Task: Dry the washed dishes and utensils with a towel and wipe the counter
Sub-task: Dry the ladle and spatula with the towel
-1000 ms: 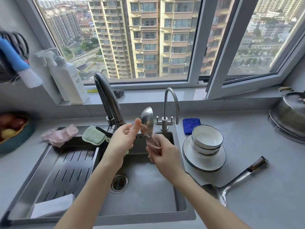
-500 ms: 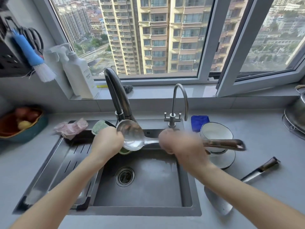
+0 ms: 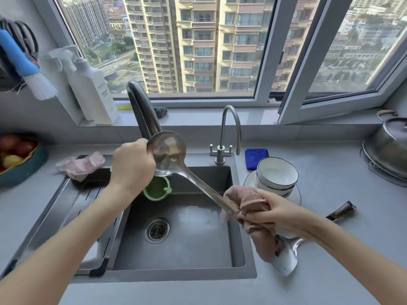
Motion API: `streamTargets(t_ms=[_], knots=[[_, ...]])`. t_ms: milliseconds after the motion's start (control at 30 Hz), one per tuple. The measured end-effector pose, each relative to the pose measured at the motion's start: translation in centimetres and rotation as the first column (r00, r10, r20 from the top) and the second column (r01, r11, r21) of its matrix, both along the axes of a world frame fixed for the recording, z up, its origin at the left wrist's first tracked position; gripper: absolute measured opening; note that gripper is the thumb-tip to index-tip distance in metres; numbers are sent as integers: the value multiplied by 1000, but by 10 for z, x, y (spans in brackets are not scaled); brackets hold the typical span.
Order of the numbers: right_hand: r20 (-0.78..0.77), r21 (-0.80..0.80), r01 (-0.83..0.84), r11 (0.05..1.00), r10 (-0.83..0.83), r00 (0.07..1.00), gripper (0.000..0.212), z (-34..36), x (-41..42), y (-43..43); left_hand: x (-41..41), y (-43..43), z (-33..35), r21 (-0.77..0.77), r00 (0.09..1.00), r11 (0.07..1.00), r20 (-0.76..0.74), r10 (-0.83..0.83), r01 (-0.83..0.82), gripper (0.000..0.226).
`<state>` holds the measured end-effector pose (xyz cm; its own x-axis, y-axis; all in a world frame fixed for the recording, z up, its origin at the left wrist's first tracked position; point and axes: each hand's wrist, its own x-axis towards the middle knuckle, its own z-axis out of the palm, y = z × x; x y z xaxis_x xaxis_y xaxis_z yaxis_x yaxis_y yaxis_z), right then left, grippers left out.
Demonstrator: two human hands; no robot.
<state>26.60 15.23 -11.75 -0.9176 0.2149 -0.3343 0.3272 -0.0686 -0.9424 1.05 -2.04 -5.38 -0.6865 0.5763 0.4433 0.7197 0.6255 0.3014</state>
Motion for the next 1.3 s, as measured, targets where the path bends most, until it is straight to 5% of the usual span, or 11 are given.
streamTargets(t_ms=[167, 333, 433, 633, 733, 833, 900, 1000, 1167, 1300], knots=[[52, -141, 40, 989, -33, 998, 52, -6, 18, -10, -13, 9, 24, -67, 995, 994, -62, 84, -89, 20], [-1, 1, 139, 990, -139, 990, 45, -11, 4, -31, -13, 28, 33, -19, 995, 1000, -99, 15, -17, 20], [-48, -54, 215, 975, -217, 975, 34, -12, 2, -31, -13, 36, 38, 44, 987, 996, -146, -73, 80, 26], [236, -248, 344, 906, -288, 928, 38, -13, -1, -23, -9, 43, 41, 164, 967, 968, -200, -156, 190, 36], [227, -84, 526, 847, -497, 837, 48, -22, -5, -15, -8, 42, 43, 140, 961, 966, -206, -186, 217, 32], [-142, 249, 565, 786, -548, 824, 66, -10, -3, -1, -11, 37, 43, 91, 962, 974, -198, -188, 209, 28], [-205, 327, 432, 840, -383, 901, 70, 6, -12, -9, -4, 39, 44, 88, 964, 969, -158, -215, 231, 21], [-163, 135, 207, 969, -185, 969, 31, 26, -47, -38, 22, 54, 43, 111, 962, 957, -87, -260, 269, 15], [-244, -121, 412, 903, -429, 869, 13, 46, -93, -31, 31, 67, 38, 83, 925, 924, 39, -377, 373, 26], [-172, -314, 632, 709, -697, 696, 18, 45, -112, -11, 37, 64, 35, 261, 659, 850, 542, -522, 458, 35]])
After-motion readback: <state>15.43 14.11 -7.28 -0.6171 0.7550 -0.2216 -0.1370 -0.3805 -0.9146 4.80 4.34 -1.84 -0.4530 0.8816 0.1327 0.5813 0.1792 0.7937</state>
